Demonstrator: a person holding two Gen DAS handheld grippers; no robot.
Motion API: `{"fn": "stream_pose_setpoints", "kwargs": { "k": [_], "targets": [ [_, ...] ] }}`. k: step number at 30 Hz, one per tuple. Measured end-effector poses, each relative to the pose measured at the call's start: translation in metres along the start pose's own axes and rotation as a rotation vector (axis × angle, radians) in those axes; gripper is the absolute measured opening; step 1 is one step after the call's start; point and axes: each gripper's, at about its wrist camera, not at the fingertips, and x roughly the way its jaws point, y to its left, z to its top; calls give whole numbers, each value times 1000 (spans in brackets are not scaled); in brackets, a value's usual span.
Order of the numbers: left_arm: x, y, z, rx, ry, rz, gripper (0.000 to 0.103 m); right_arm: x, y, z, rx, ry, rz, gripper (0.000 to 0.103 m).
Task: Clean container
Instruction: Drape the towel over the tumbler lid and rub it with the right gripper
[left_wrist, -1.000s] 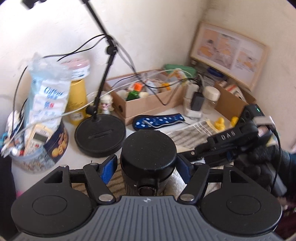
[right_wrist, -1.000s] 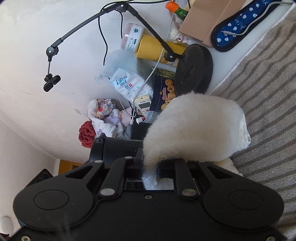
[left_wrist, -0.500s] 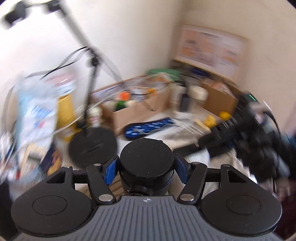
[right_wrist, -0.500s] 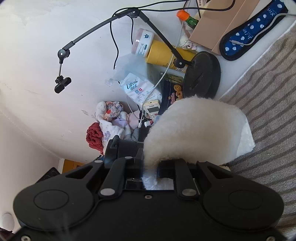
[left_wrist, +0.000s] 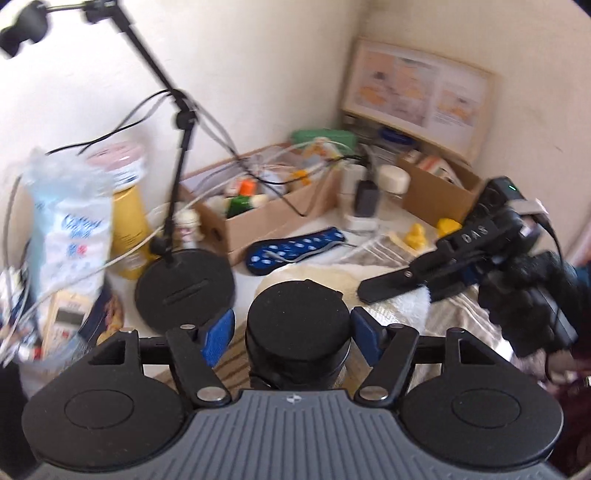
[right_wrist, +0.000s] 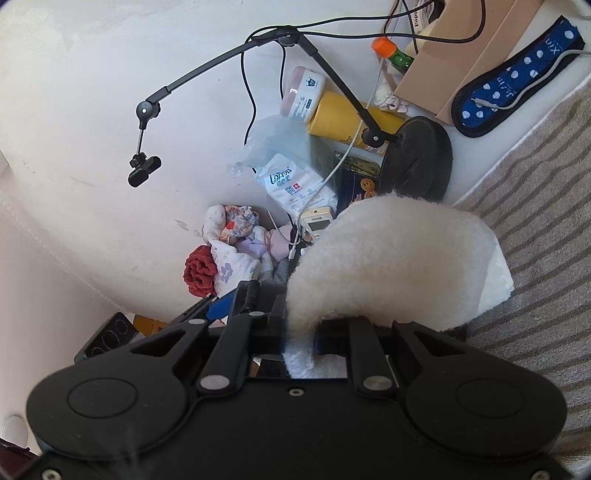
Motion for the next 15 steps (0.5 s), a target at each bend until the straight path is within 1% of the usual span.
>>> {"fn": "stream_pose_setpoints", "kwargs": {
  "k": [2,5,7,11,15],
  "targets": [
    [0,-4,-2,-30,-11,21,68,0,3,2,-9,1,9,12],
    [1,-5,-4,-23,-16,59,68,1,10,6,-37,6,13,12],
    [2,-4,-5,10,1,58,63,0,15,8,-63,11,15,12],
    [2,-2,-5,78,10,9,63,-2,26,9,-140,29,7,12],
    [1,0,-8,160,7,-61,63,-11,34,10,-216,45,-9,13]
  ]
}}
